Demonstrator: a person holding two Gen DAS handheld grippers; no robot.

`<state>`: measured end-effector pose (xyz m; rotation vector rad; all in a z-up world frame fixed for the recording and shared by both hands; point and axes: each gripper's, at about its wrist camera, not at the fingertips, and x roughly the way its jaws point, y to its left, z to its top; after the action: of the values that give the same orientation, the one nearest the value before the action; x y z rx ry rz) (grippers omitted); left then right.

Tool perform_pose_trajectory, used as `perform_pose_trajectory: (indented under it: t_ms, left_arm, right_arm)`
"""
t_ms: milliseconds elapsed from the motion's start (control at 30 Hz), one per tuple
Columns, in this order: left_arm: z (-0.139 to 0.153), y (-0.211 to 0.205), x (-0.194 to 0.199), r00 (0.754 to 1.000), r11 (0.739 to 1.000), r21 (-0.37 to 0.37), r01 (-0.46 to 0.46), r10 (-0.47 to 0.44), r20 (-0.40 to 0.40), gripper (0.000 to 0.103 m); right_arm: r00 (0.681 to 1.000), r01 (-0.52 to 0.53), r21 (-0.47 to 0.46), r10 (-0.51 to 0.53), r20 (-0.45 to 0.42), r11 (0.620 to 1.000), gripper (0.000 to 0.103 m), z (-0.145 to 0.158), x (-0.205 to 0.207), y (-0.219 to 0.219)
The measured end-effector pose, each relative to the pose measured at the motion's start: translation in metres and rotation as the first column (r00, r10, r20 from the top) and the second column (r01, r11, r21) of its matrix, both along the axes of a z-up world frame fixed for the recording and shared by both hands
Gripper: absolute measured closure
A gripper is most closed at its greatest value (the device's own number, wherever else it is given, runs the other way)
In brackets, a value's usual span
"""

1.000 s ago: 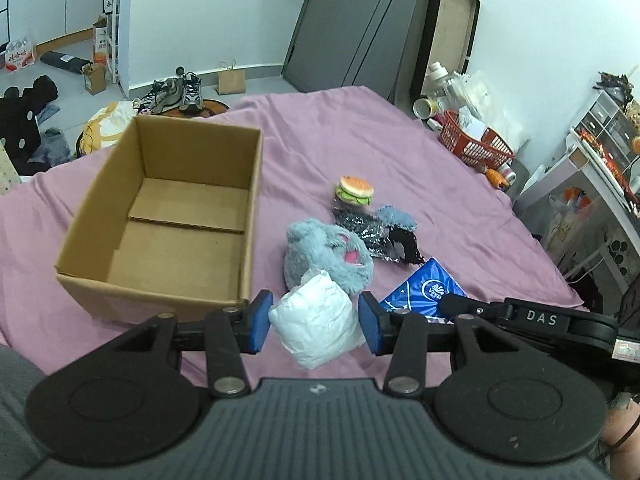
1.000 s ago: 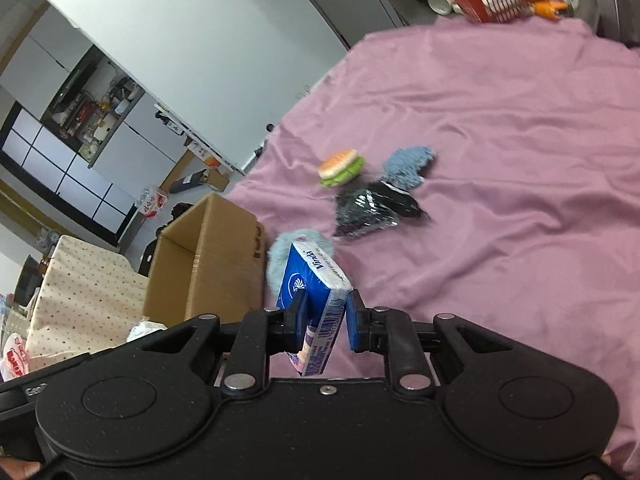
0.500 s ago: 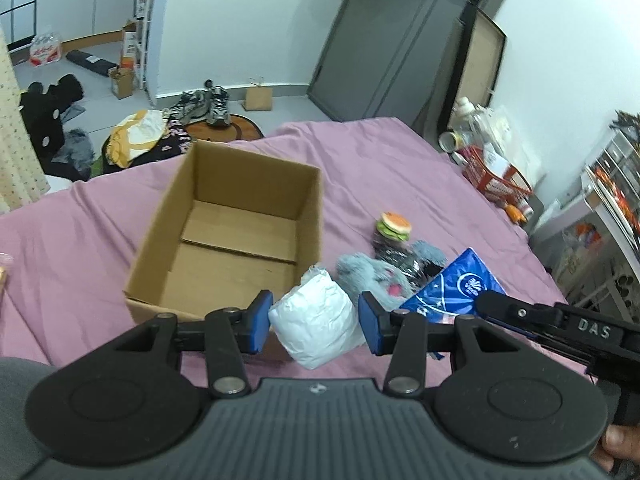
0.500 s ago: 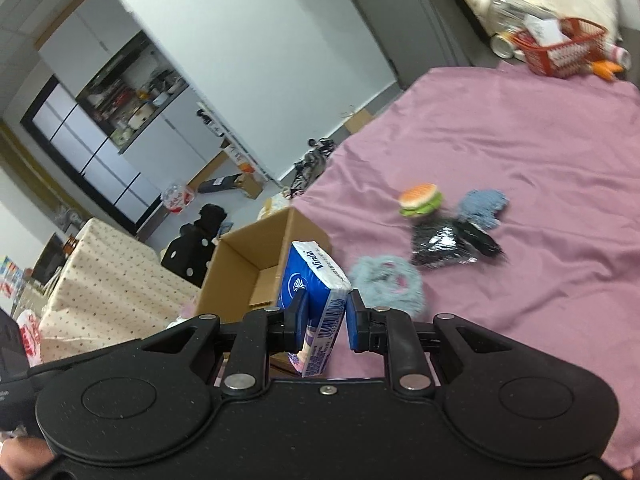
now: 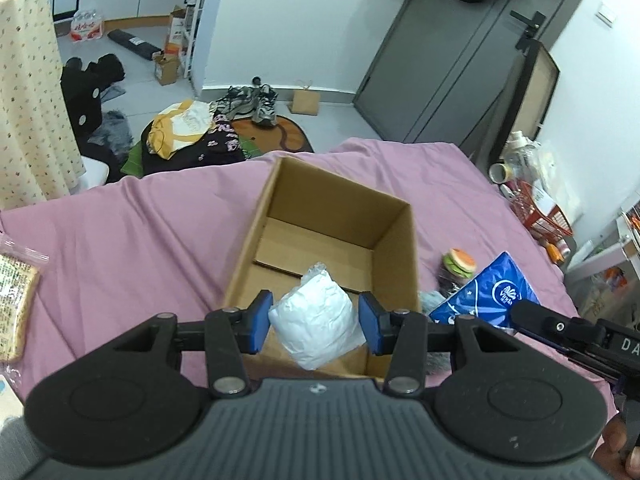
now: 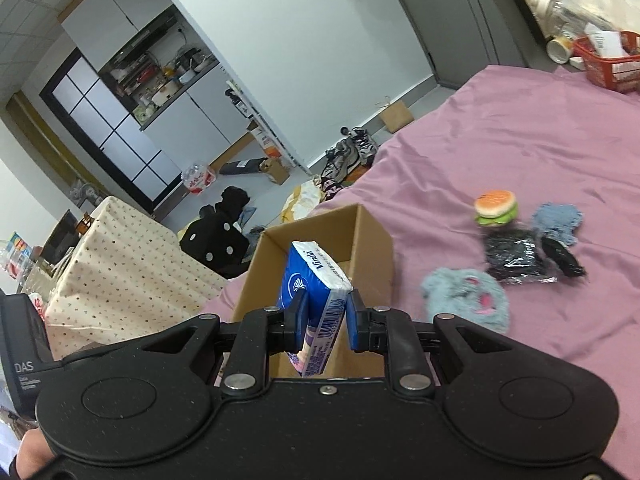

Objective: Organize soft objects
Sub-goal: 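Carry both packs over the cardboard box and open left tool to drop the white pack, then lower the blue tissue box into the cardboard box and open right tool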

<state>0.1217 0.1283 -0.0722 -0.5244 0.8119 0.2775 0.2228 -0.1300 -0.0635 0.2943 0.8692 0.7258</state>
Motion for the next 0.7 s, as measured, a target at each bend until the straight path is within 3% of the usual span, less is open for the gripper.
perform_pose_trajectory:
  t_ms: [400, 700]
  left_arm:
    - [-0.031, 0.019, 0.019, 0.998, 0.999, -0.049, 0.019, -0.022, -0.063, 0.057]
    - [-0.021, 0.030, 0.018, 0.998, 0.999, -0.043, 0.019, -0.022, -0.062, 0.050]
  right_arm:
    - [0.999, -0.032, -0.046, 0.031, -0.033, 0.998, 0.083, -0.020, 0.011, 0.037]
    - [0.996, -0.078, -0.090, 0.074, -0.050, 0.993, 0.083, -0.026, 0.012, 0.055]
